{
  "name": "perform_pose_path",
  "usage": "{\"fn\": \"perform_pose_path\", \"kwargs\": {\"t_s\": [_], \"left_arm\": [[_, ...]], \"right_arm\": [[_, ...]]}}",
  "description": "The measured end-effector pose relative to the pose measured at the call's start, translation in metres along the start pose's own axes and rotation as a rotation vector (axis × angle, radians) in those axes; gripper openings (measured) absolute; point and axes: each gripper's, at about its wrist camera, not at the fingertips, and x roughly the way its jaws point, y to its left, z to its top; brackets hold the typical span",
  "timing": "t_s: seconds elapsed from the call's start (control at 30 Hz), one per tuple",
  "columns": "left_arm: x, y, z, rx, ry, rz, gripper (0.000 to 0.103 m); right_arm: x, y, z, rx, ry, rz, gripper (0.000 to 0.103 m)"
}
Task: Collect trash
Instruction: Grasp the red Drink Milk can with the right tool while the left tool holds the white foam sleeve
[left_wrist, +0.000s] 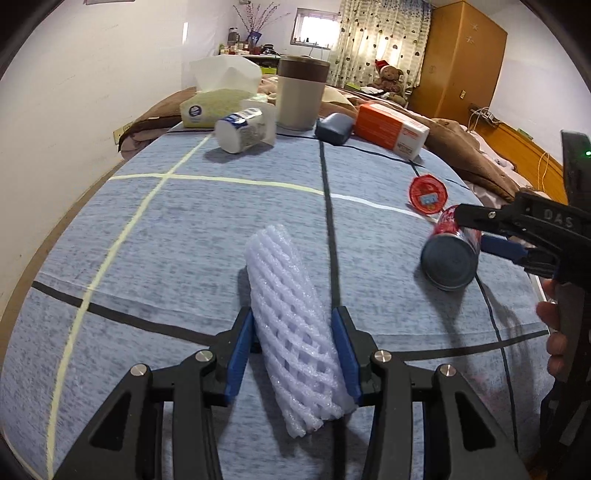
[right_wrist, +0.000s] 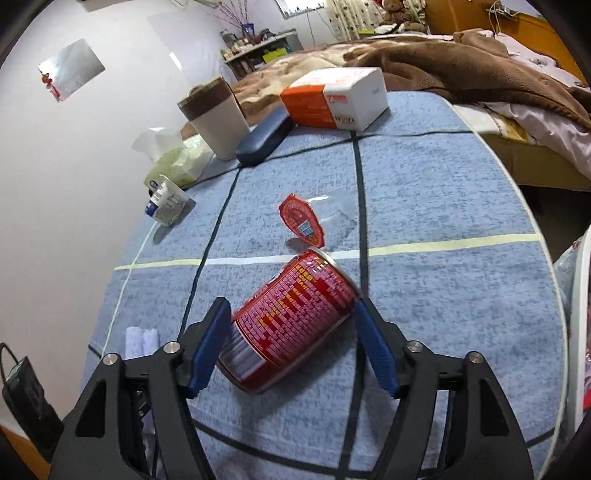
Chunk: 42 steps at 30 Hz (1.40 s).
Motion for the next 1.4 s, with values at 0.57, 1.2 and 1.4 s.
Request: {"fn": "perform_pose_path", "kwargs": {"t_s": [0.57, 1.2, 1.4], "left_arm": [[-0.004, 0.023, 0.002, -0.033, -0.010, 0.012, 0.046], [-0.006, 0.013, 0.001, -0.050, 0.000, -0.001, 0.035], [-0.014, 0.002, 0.002, -0.028, -0.029, -0.012, 0.033]], "right_arm": [[0.024, 0.046, -0.028, -0.243, 0.079, -0.120, 0.072], [0.005, 0.039, -0.045, -0.288, 0.017, -0.160, 0.054], [-0.006, 0.035, -0.047, -0.283, -0.015, -0.133, 0.054]]}}
